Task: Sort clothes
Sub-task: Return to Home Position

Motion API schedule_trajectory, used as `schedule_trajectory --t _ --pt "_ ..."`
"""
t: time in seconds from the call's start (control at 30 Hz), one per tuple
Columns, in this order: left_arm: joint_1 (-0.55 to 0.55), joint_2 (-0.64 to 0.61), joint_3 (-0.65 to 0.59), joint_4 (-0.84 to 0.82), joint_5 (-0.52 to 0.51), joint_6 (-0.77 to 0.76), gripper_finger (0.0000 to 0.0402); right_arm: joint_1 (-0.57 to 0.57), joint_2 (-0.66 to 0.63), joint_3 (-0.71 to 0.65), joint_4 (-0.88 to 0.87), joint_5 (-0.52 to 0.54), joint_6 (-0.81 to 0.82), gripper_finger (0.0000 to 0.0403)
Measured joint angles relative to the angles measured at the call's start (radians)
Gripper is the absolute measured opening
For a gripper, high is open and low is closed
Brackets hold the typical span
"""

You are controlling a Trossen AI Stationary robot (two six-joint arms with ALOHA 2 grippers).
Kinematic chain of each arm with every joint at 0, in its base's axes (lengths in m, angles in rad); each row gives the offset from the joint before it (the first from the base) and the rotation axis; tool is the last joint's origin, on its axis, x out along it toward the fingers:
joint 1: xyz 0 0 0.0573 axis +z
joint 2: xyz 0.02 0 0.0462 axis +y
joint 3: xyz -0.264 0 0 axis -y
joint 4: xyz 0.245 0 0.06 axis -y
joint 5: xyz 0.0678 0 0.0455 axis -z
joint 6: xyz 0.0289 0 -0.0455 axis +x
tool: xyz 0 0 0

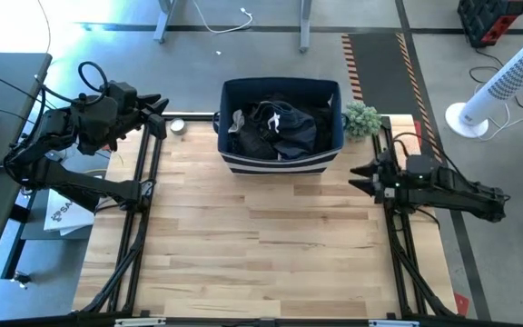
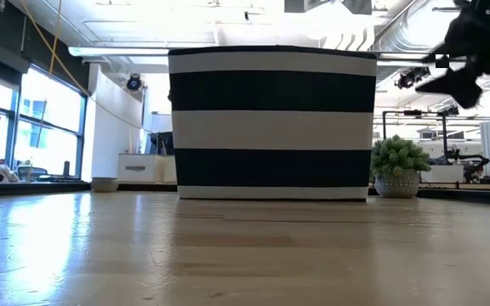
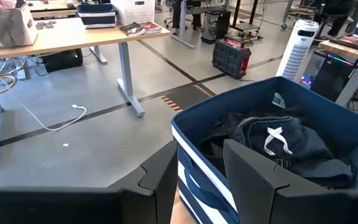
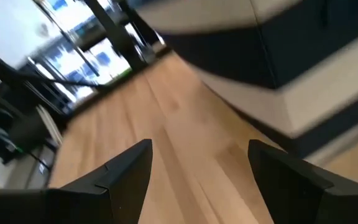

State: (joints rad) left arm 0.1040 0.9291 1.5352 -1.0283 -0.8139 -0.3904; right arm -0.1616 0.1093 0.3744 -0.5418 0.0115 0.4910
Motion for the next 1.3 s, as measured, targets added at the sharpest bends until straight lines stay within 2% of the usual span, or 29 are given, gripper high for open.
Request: schedule_trajectory --t 0.2,0.3,0.37,0.47,0.6,0.8,0.9,1.0,1.17,1.23,1.3 --pt "0.0 0.0 0.0 0.0 0.0 0.0 0.0126 0.0 -0.003 0.0 -0.162 -0.001 -0.001 0.0263" --pt "0.0 0.0 0.0 0.0 0.0 0.0 0.0126 0.005 -0.052 0.0 -0.219 -0.002 0.006 0.0263" --pt "0.0 0.0 0.0 0.0 0.0 0.0 0.0126 0.005 -0.104 -0.001 -0.197 -0.002 0.005 0.0263" --pt "0.0 0.0 0.0 0.001 0.0 0.0 0.0126 0.014 -0.108 0.004 -0.143 -0.002 0.001 0.0263" --pt "0.0 0.0 0.0 0.001 0.001 0.0 0.0126 0.049 -0.109 -0.042 0.158 0.028 0.006 0.0263" --pt "0.0 0.0 0.0 0.001 0.004 0.0 0.0126 0.073 -0.109 -0.249 0.632 0.246 0.107 0.0263" --pt "0.0 0.0 0.0 0.001 0.004 0.0 0.0126 0.074 -0.109 -0.365 0.825 0.275 0.007 0.0263" --pt "0.0 0.0 0.0 0.001 0.004 0.0 0.0126 0.083 -0.109 -0.365 0.808 0.25 -0.149 0.0264" --pt "0.0 0.0 0.0 0.0 0.004 0.0 0.0126 0.131 -0.109 -0.365 0.765 0.224 -0.557 0.0264" --pt "0.0 0.0 0.0 0.0 0.004 0.0 0.0126 0.143 -0.109 -0.365 0.726 0.224 -0.625 0.0264" --pt "0.0 0.0 0.0 0.0 0.004 0.0 0.0126 0.151 -0.109 -0.365 0.682 0.221 -0.615 0.0264"
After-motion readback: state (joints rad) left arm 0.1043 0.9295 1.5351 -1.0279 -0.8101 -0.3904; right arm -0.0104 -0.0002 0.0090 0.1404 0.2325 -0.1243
